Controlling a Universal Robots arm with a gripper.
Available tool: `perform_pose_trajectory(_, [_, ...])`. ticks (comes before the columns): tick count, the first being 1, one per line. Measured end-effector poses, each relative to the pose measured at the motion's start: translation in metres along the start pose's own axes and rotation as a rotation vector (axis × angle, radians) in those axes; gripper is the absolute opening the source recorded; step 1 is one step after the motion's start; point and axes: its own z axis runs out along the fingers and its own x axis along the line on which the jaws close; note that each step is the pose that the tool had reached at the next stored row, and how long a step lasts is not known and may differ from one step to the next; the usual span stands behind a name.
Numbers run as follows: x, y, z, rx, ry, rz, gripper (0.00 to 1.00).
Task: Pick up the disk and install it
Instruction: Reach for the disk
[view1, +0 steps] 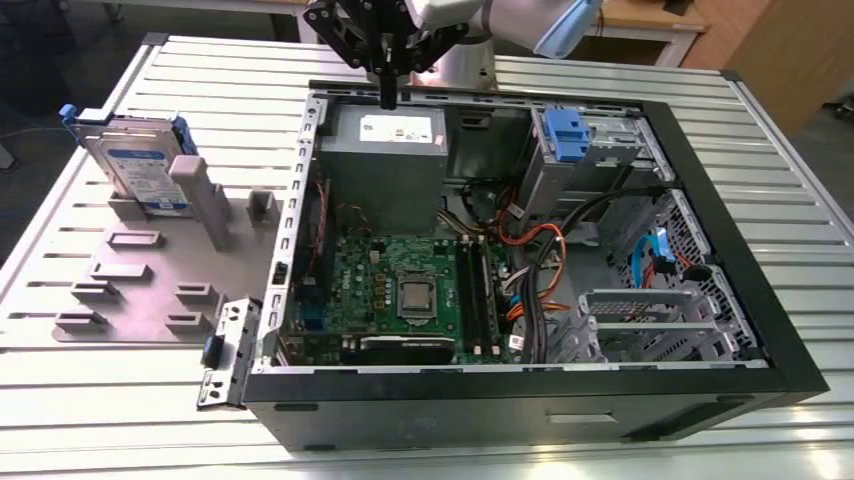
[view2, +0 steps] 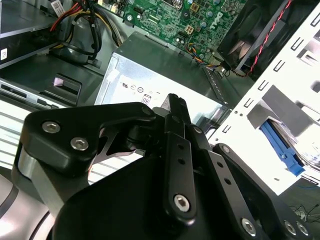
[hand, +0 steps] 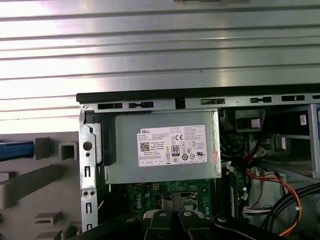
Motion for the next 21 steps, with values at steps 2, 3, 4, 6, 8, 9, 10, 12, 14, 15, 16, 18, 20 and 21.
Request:
perform_pose_trajectory(2, [0.0000, 0.0000, 0.0000, 0.0000, 0.0000, 0.000, 0.11])
perform_pose_trajectory(3, [0.0000, 0.0000, 0.0000, 0.0000, 0.0000, 0.000, 0.11])
perform_pose_trajectory(4, [0.0000, 0.0000, 0.0000, 0.0001, 0.0000, 0.000, 0.11])
perform_pose_trajectory(6, [0.0007, -0.0001, 0.0000, 0.0000, 0.0000, 0.000, 0.11])
perform_pose_trajectory(8, [0.0018, -0.0002, -0.0001, 0.0000, 0.0000, 0.000, 0.11])
perform_pose_trajectory(9, [0.0025, -0.0002, -0.0001, 0.0000, -0.0001, 0.000, 0.11])
perform_pose_trajectory(10, [0.0033, -0.0003, -0.0001, 0.0000, 0.0000, 0.000, 0.11])
perform_pose_trajectory(12, [0.0054, -0.0004, -0.0001, 0.0000, 0.0000, 0.000, 0.11])
perform_pose_trajectory(14, [0.0072, -0.0005, -0.0002, -0.0001, -0.0001, 0.000, 0.11])
perform_pose_trajectory(15, [0.0078, -0.0006, -0.0002, -0.0001, -0.0001, 0.000, 0.11])
perform_pose_trajectory(16, [0.0080, -0.0005, -0.0002, -0.0001, -0.0001, 0.000, 0.11])
perform_pose_trajectory(18, [0.0085, -0.0006, -0.0003, 0.0001, 0.0000, 0.000, 0.11])
perform_pose_trajectory(20, [0.0086, -0.0006, -0.0003, 0.0001, 0.0000, 0.000, 0.11])
perform_pose_trajectory(21, [0.0088, -0.0007, -0.0003, 0.0000, 0.0000, 0.000, 0.11])
